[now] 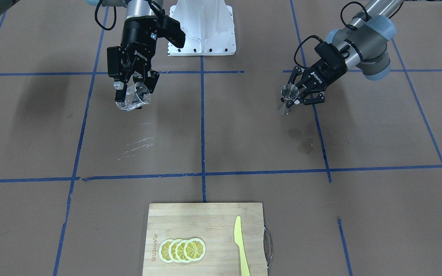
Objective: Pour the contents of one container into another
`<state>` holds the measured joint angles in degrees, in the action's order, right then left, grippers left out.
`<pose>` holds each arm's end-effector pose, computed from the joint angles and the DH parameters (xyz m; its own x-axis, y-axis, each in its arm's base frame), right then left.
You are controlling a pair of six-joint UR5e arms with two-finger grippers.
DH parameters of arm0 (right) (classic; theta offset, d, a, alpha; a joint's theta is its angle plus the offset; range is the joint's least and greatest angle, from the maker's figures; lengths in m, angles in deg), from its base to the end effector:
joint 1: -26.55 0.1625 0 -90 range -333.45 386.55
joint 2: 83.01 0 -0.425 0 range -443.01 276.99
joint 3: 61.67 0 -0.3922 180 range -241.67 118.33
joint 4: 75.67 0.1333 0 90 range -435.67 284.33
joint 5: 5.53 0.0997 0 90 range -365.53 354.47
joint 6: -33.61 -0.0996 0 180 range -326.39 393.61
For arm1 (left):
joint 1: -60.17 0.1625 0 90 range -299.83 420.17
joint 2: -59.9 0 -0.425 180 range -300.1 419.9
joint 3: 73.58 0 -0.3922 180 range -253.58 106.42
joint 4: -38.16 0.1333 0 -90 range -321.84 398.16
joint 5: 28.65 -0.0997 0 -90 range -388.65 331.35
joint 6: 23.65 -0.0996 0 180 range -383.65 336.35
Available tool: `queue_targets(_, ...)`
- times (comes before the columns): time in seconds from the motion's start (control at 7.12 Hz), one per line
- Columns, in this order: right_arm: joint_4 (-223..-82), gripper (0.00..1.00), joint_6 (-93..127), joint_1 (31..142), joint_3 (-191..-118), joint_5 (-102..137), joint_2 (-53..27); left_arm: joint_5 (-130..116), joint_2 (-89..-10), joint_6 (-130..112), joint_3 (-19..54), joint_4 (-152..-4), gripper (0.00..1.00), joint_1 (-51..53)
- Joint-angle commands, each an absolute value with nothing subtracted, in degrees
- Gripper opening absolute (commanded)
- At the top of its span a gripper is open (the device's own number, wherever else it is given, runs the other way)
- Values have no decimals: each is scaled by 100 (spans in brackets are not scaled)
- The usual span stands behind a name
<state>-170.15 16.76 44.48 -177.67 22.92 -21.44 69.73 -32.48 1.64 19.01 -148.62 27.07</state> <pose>-0.4372 -0.3736 0.1714 0.9307 -0.1781 -0.3196 0.3578 0.2609 0.8966 0.3410 -0.3641 0.4355 0.3075 0.8673 -0.3914 0.3340 0.2868 0.8979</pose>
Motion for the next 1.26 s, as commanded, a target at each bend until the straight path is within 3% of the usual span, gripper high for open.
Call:
queue_targets(0.0, -17015, 0, 1656, 4448, -17795, 2285, -2140, 6918, -2590, 1060, 1923, -15616, 0, 2712)
queue_targets(1.12, -17015, 0, 1665, 4439, -17830, 2285, -2131, 3844, -1981, 1440, 1774, -16074, 0, 3457)
